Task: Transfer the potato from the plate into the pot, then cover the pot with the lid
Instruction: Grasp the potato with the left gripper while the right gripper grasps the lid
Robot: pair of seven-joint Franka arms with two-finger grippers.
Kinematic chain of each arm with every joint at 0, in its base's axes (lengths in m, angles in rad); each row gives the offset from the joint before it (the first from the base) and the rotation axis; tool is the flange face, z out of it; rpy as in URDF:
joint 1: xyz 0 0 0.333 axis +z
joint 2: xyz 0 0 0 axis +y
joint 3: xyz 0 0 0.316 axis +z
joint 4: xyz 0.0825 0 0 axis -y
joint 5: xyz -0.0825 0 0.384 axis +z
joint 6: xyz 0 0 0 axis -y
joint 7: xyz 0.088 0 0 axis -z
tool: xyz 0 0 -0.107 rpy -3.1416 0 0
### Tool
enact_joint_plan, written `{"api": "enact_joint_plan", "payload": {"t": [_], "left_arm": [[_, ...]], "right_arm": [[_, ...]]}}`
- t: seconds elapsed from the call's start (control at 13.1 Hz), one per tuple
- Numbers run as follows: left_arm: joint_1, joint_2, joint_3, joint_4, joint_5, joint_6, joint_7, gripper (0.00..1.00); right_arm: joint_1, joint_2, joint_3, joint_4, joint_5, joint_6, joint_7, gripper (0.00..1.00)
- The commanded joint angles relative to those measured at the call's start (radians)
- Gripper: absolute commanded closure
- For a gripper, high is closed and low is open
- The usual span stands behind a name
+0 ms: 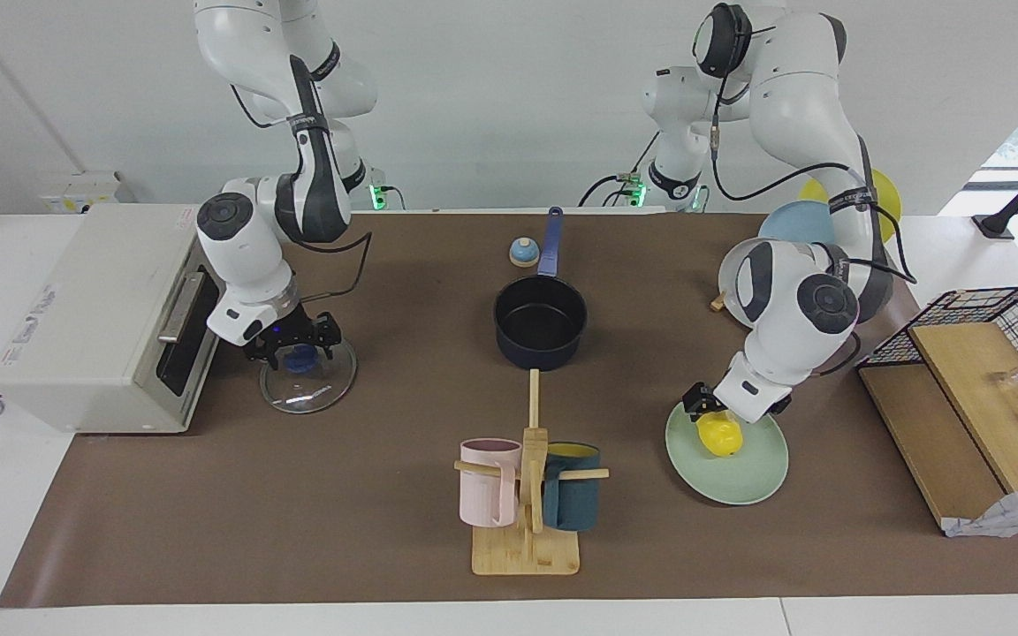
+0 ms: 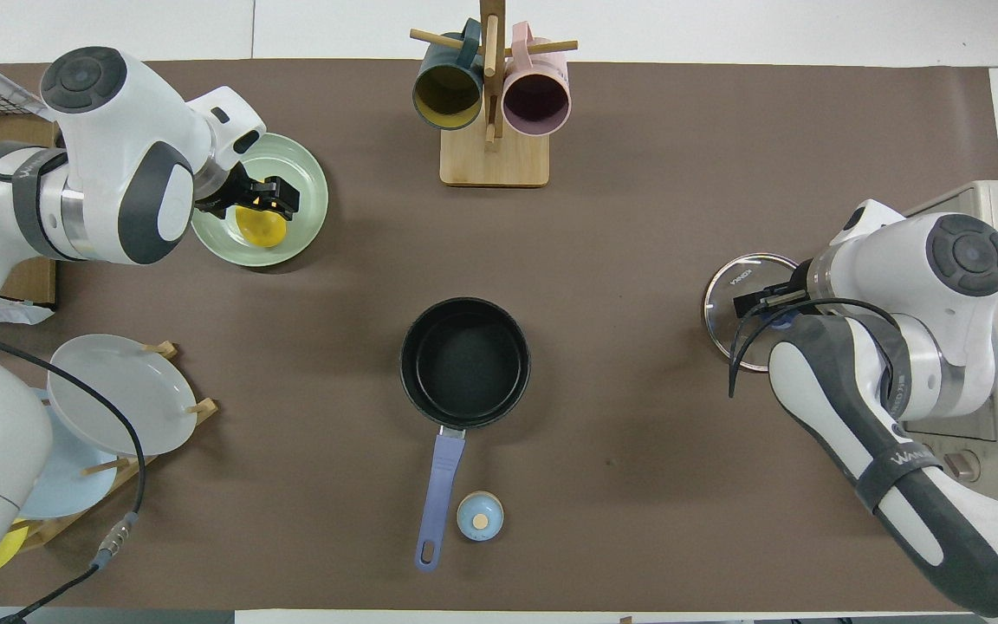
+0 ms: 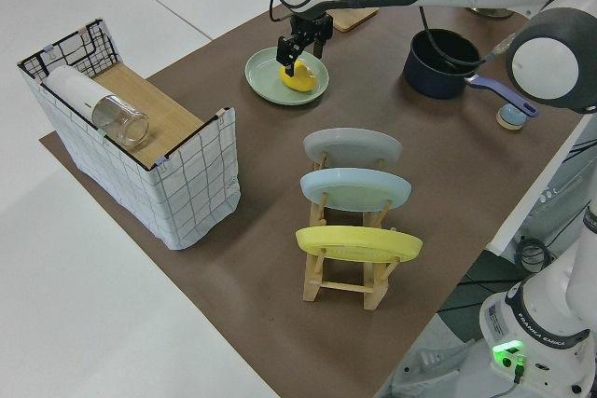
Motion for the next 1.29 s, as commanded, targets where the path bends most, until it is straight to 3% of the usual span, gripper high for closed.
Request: {"api": "enact_joint_plan", "payload": {"t": [0.0, 0.15, 0.3, 0.53, 0.68, 0.76, 0.84, 0.91, 1.07, 1.22], "left_arm": [[-0.004, 0.029, 0.011, 0.017, 0.025, 0.049, -0.039, 0.00], [-0.001, 0.030, 0.013, 0.016, 0.031, 0.065, -0.045, 0.00], [0.002, 0.030, 0.013, -0.012, 0.033, 0.109, -0.048, 0.00], [-0.001, 0.027, 0.017, -0.049, 0.045, 0.144, -0.080, 0.00], [-0.009, 0.026, 0.018, -0.049, 0.045, 0.141, -0.099, 0.01], [-0.010, 0.026, 0.018, -0.047, 0.045, 0.135, -0.099, 0.21], [-0.009, 0.026, 0.018, -0.043, 0.045, 0.132, -0.096, 0.65], [-0.004, 0.026, 0.018, -0.043, 0.042, 0.135, -0.099, 1.00], [-0.003, 0.023, 0.016, -0.043, 0.039, 0.126, -0.108, 1.00], [-0.003, -0.017, 0.014, -0.008, 0.019, 0.053, -0.114, 1.00]], "right_arm": [[-0.013, -0.009, 0.005, -0.028, 0.011, 0.022, -0.027, 0.00], [-0.012, -0.015, 0.005, -0.068, 0.011, 0.081, -0.027, 0.00], [-0.012, -0.015, 0.005, -0.071, 0.011, 0.085, -0.031, 0.06], [-0.010, -0.015, 0.005, -0.069, 0.011, 0.076, -0.034, 0.29], [-0.010, -0.015, 0.005, -0.060, 0.011, 0.057, -0.034, 0.51], [-0.007, -0.015, 0.007, -0.059, 0.011, 0.051, -0.034, 0.62], [-0.007, -0.015, 0.007, -0.057, 0.011, 0.050, -0.034, 0.70], [-0.005, -0.015, 0.007, -0.057, 0.011, 0.050, -0.034, 0.71], [0.001, -0.012, 0.007, -0.024, 0.011, 0.002, -0.034, 0.73], [0.039, 0.005, 0.007, 0.073, 0.011, -0.108, -0.018, 0.82]]}}
